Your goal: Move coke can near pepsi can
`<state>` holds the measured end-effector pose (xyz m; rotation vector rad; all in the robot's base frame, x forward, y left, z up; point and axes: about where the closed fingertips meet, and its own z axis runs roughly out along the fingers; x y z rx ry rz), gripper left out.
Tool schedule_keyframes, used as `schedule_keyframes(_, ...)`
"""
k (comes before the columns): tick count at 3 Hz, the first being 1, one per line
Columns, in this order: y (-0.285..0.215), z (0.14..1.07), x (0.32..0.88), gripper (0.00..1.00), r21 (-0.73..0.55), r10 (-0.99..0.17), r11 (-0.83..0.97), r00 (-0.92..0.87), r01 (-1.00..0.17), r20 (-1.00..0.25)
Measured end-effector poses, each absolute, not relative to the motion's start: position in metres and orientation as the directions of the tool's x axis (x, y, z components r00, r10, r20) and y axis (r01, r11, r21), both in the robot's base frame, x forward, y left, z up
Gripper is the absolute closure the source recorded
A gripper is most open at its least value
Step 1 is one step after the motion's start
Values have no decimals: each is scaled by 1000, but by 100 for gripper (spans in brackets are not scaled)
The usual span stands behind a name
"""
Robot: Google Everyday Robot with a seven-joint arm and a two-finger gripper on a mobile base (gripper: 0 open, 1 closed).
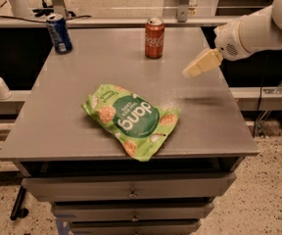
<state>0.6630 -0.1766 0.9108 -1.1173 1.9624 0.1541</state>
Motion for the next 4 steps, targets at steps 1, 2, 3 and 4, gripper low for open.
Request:
schedule_keyframes(1,-177,912,665,0,-277,-631,611,-245,-742,-736)
schedule_keyframes(2,-167,909,686,0,-213,-533,671,-263,-711,-804)
schedule_keyframes(3,-158,902,719,0,-139,-414,725,-266,-675,-871)
schedule_keyframes(4,-146,894,753,0,-72,-313,752,-258,-656,-914)
